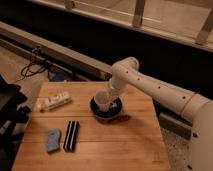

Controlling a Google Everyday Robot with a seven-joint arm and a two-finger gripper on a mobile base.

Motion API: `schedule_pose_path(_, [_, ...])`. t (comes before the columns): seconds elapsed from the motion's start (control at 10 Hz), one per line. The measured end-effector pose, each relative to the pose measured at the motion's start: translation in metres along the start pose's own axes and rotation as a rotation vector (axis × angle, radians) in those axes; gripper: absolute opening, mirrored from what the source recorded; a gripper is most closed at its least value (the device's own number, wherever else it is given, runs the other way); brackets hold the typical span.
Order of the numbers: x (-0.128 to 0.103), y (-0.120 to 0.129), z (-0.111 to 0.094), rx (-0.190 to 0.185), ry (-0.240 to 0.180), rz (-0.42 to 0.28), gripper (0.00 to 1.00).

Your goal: Place the ceramic cup in the ceramic bowl

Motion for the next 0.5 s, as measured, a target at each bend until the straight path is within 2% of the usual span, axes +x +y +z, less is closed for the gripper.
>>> schedule_pose_path(0.2, [-0.0002,-0.0031,-0.0002,-0.004,0.003,0.011,0.72])
schedule_pose_path(0.3, [-0.0002,-0.0042,-0.0007,-0.005,0.003,0.014,0.78])
schedule_pose_path(0.5, [-0.0008,-0.0033,-0.0083,0.006,-0.019,0.002,0.8])
